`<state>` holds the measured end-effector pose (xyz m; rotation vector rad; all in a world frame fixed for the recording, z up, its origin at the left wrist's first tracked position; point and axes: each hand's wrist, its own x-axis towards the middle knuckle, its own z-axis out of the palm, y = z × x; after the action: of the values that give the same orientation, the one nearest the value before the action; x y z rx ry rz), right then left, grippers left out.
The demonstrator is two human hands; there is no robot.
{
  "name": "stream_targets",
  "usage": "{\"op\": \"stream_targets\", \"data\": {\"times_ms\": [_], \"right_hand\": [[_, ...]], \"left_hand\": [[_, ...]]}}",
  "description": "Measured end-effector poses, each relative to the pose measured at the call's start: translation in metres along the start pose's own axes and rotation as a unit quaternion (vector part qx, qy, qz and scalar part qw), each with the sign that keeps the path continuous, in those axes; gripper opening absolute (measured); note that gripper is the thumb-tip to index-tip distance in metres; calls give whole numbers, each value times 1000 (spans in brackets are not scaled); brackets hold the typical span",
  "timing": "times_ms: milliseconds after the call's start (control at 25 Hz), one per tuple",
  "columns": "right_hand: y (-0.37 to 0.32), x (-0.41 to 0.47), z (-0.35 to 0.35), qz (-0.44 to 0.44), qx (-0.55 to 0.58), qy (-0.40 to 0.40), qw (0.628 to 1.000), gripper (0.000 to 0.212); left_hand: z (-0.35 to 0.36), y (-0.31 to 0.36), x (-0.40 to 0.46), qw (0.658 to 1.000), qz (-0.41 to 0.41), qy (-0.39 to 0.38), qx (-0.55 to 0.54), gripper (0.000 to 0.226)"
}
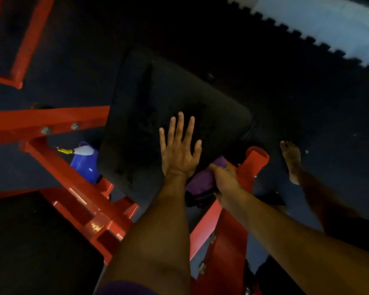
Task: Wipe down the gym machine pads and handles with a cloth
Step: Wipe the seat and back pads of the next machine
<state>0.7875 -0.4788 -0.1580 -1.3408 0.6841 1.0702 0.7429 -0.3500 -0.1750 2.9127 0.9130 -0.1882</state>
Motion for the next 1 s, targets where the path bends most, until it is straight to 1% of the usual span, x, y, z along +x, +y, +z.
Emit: {"op": "stream_targets", "data": {"times_ms": [80,120,200,280,360,400,480,560,600,640,680,720,800,880,960,1000], "right_hand": [[-38,5,-11,-28,-8,40,999,24],[-58,16,-21,-63,-8,61,996,23],[-100,34,-37,-123,-42,100,986,30],[-123,45,-42,-150,-96,109,978,38],[-115,40,-38,-171,-156,118,966,48],[-97,34,-32,-164,-179,114,963,55],[-44,14,-15,-116,-194,69,972,63],[0,-10,5,-45,-191,25,980,56],[13,-14,9,-29,-185,7,982,54],[17,-14,9,-31,-174,-14,984,53],[12,-7,5,-45,-161,-18,986,54],[-1,3,-2,-68,-145,-1,987,54],[-40,25,-22,-102,-143,48,983,49],[-84,40,-40,-136,-175,101,970,48],[-104,37,-47,-186,-202,105,956,52],[-101,29,-42,-194,-224,101,950,53]], "left_hand": [[2,-1,0,1000,-4,10,12,72],[2,-1,1,1000,-2,11,9,73],[5,0,-3,1000,3,13,10,73],[5,-1,-2,1000,0,20,10,73],[5,-2,1,1000,2,27,-2,73],[6,-2,-1,1000,5,30,-7,74],[9,-1,-3,999,10,37,-7,74],[10,-3,-1,999,8,39,-12,74],[10,-4,-2,999,8,39,-14,74],[10,-4,-3,999,8,42,-13,73],[10,-4,-3,999,11,45,-12,73],[9,-4,-3,999,13,45,-13,74],[8,-3,-3,999,12,43,-8,74],[7,-3,-4,999,8,44,-3,74],[6,-3,-3,999,9,50,-7,74],[6,-3,-3,999,10,52,-10,74]]}}
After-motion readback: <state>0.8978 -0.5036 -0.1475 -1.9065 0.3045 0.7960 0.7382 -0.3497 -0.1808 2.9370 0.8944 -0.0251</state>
